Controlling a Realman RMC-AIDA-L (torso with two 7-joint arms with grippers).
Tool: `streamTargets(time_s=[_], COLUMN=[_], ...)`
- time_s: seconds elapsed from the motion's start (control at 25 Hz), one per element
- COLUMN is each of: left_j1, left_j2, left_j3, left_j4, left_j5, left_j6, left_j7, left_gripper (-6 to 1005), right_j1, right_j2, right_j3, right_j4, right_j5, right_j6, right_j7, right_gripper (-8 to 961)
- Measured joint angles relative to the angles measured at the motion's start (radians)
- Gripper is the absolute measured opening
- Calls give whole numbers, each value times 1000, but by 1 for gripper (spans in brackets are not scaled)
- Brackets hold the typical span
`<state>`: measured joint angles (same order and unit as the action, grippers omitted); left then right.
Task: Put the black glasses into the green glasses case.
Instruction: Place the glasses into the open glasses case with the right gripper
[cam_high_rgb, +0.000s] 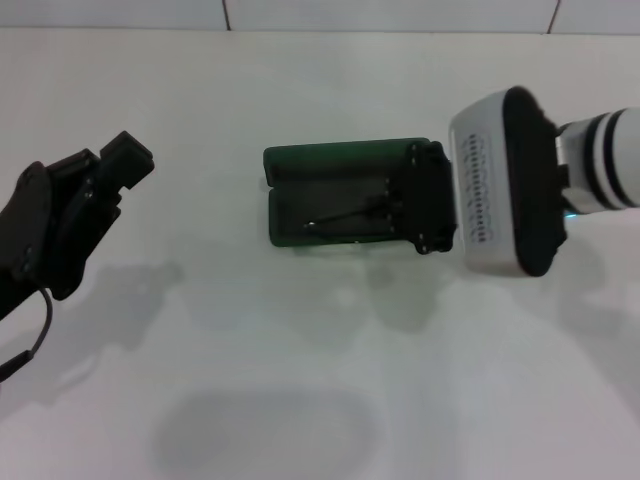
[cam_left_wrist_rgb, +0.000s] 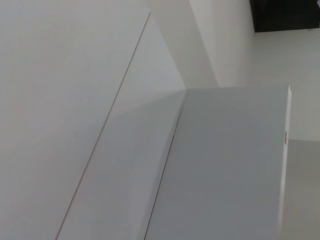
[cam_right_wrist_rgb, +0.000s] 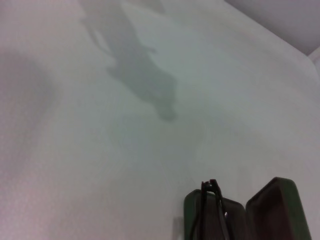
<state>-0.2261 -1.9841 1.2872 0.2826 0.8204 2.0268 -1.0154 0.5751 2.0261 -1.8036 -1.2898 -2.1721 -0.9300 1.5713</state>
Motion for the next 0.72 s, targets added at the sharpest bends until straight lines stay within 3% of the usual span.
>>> streamTargets(time_s=[0.36,0.72], left_j1=[0,-13], left_j2=[-9,-13], left_j3=[-4,-3], left_j4=[-6,-49], left_j5=[2,2], left_j6=[-5,-11], left_j7=[6,45], left_gripper=[47,47], right_j1=[46,91], right_j2=[1,2], right_j3=[-103,-121], right_j4=[95,161], right_j5=[-10,-16], right_j6=[162,241], right_j7=[-14,-10], right_gripper=[80,87])
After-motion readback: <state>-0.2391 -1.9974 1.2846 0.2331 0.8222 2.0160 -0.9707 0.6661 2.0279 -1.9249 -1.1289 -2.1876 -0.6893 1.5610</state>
